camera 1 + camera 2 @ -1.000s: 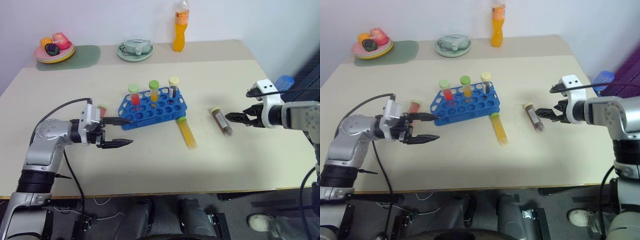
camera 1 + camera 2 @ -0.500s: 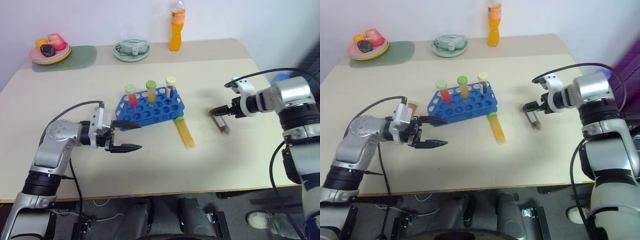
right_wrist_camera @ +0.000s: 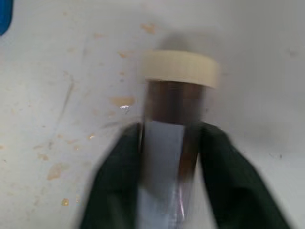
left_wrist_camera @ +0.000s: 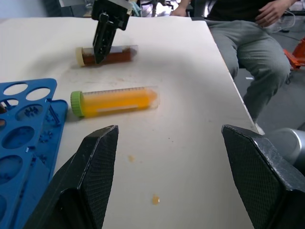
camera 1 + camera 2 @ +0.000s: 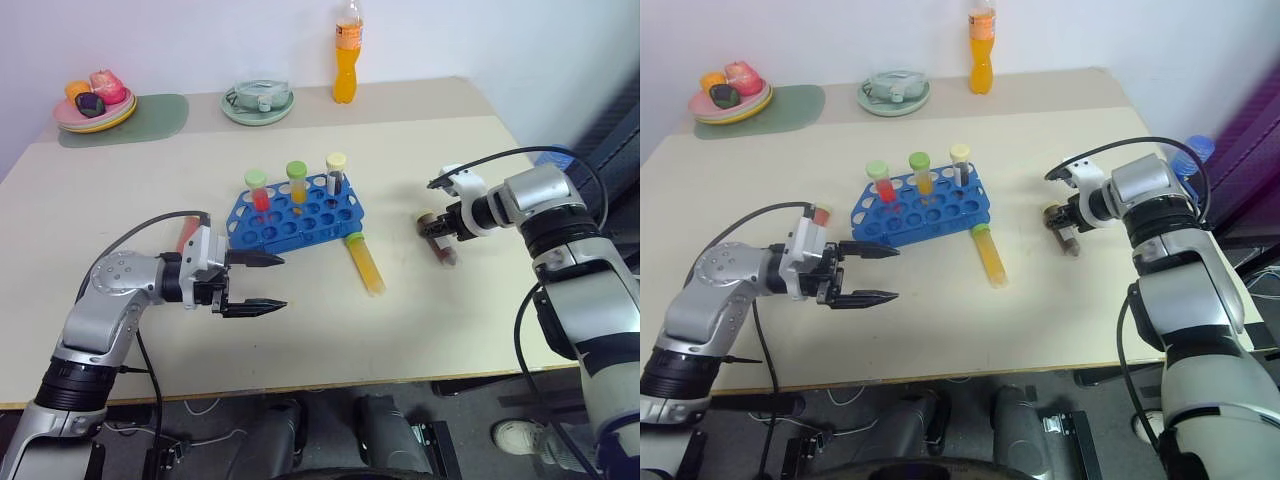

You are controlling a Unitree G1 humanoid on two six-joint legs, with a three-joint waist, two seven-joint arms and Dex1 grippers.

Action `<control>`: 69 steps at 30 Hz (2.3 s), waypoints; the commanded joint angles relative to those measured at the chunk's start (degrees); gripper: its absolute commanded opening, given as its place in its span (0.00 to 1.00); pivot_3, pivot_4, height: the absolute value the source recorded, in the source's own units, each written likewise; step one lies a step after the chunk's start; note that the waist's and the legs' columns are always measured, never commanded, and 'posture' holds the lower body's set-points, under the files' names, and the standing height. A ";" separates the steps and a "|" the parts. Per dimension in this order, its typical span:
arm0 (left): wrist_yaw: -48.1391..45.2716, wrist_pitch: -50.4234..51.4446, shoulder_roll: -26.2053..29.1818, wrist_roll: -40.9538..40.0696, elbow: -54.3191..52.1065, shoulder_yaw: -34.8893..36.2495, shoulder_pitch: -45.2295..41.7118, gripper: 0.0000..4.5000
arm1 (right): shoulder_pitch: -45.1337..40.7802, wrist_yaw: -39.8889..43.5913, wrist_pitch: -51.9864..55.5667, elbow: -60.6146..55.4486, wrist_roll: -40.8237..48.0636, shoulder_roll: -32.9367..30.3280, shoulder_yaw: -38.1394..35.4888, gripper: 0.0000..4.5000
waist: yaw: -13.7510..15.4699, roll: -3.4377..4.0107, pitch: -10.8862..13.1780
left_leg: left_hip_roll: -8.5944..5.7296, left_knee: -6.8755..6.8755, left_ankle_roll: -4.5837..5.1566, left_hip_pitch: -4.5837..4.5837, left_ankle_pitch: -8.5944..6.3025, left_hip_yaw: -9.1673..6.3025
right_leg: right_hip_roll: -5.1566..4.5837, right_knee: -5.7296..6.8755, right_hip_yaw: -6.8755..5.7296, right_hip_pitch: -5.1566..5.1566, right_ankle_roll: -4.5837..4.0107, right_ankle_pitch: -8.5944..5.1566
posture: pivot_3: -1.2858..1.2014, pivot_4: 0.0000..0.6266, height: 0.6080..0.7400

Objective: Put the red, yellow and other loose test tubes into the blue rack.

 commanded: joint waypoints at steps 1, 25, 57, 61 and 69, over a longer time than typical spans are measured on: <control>0.56 0.19 0.80 -1.17 -2.50 1.66 0.43 0.78 | 0.33 2.61 -3.45 -0.48 -3.30 0.55 2.21 0.18 | 0.00 0.00 0.00 | 0.00 0.01 0.00 0.00 0.00 0.00 | 0.00 0.00 0.00 0.00 0.00 0.00 | 0.52 0.24 1.00; 9.44 -3.29 -5.30 -0.50 1.57 5.23 2.91 0.78 | 21.52 -8.98 -43.56 -42.06 11.93 19.58 -25.97 0.18 | 0.69 0.02 0.03 | 0.05 0.01 -0.08 -0.02 0.02 -0.03 | 0.00 0.04 -0.04 -0.03 -0.03 0.02 | 0.52 0.24 1.00; 25.58 -5.43 -9.79 -0.58 -0.16 13.08 7.44 0.78 | 23.85 -17.82 -79.31 -9.26 7.56 32.86 -25.92 0.18 | 0.20 0.05 0.02 | 0.05 -0.04 -0.33 0.08 0.16 -0.03 | 0.09 0.14 -0.11 -0.04 -0.05 0.03 | 0.52 0.24 1.00; 25.81 -5.63 -9.86 -0.64 0.29 12.96 7.09 0.78 | 24.93 -17.66 -79.25 -11.16 8.28 32.28 -26.51 0.18 | 0.17 0.05 0.02 | 0.05 -0.04 -0.32 0.08 0.16 -0.03 | 0.09 0.14 -0.11 -0.04 -0.05 0.03 | 0.52 0.24 1.00; 25.22 -6.14 -10.13 -0.79 1.31 12.54 6.71 0.78 | 28.75 -18.01 -77.98 -14.87 7.85 32.71 -25.66 0.18 | 0.19 0.05 0.01 | 0.05 -0.03 -0.31 0.09 0.16 -0.03 | 0.09 0.14 -0.11 -0.03 -0.06 0.03 | 0.52 0.24 1.00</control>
